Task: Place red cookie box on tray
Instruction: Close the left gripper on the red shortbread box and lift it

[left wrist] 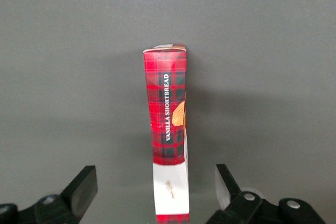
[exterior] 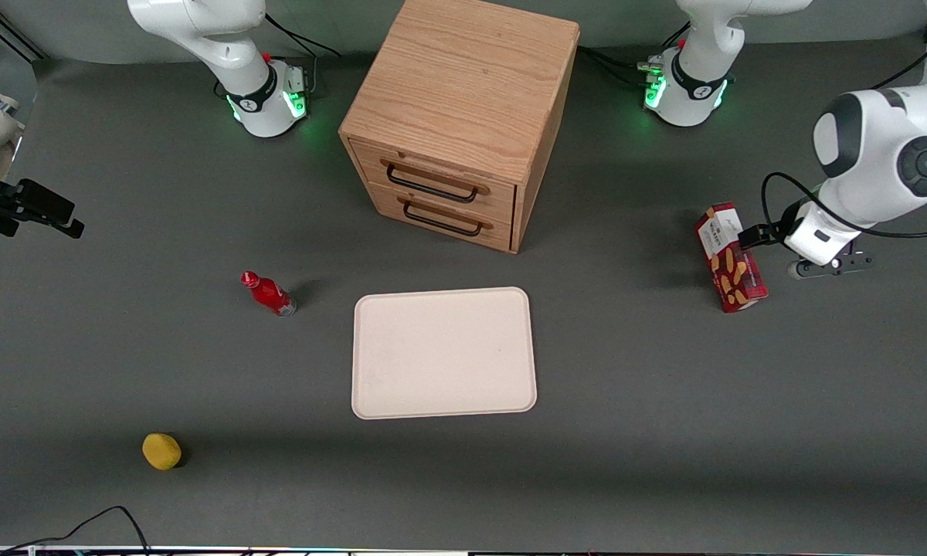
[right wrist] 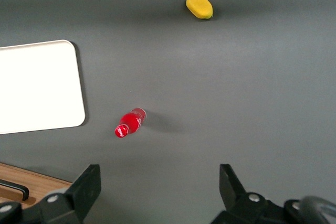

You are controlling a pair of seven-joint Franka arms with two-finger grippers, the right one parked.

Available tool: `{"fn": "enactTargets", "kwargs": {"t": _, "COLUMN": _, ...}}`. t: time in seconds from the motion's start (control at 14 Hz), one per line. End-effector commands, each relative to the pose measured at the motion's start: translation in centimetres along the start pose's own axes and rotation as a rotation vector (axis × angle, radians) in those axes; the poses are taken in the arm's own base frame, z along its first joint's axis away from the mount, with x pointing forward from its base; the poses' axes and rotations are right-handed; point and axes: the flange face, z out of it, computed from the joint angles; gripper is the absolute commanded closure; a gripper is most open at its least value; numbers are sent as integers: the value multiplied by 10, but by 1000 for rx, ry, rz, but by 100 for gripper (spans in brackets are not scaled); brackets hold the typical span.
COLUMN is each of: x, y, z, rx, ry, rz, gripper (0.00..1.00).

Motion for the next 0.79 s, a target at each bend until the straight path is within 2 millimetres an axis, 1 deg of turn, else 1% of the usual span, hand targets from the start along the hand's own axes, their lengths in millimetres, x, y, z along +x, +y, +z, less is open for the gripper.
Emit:
{"fn": "enactTargets", "kwargs": {"t": 0.0, "x": 1, "y": 5, "z": 24, "rx": 9, "ry": 33, "rz": -31, "gripper": 0}}
{"fn": "enactTargets", "kwargs": {"t": 0.07, "x": 5, "y": 11, "z": 38, "rx": 13, "ry": 34, "rz": -49, "gripper": 0}}
{"fn": "enactTargets", "kwargs": {"t": 0.14, "x": 9, "y": 12, "z": 48, "rx": 14, "ry": 42, "rz": -57, "gripper": 0}}
{"fn": "enactTargets", "kwargs": {"t": 0.29, "x": 13, "y": 14, "z": 59, "rx": 17, "ry": 47, "rz": -62, "gripper": 0}}
{"fn": "enactTargets", "kwargs": {"t": 0.43, "x": 18, "y": 17, "z": 76, "rx": 18, "ry": 62, "rz": -57, "gripper": 2}}
{"fn": "enactTargets", "kwargs": {"t": 0.5, "x": 20, "y": 17, "z": 82, "rx": 18, "ry": 71, "rz": -57, "gripper": 6}}
{"fn": "enactTargets", "kwargs": {"t": 0.57, "x": 20, "y": 17, "z": 86, "rx": 19, "ry": 73, "rz": -55, "gripper": 12}}
{"fn": "enactTargets", "kwargs": {"t": 0.64, "x": 19, "y": 17, "z": 88, "rx": 19, "ry": 69, "rz": -55, "gripper": 23}}
{"fn": "enactTargets", "kwargs": {"t": 0.71, "x": 18, "y": 17, "z": 87, "rx": 19, "ry": 67, "rz": -55, "gripper": 37}}
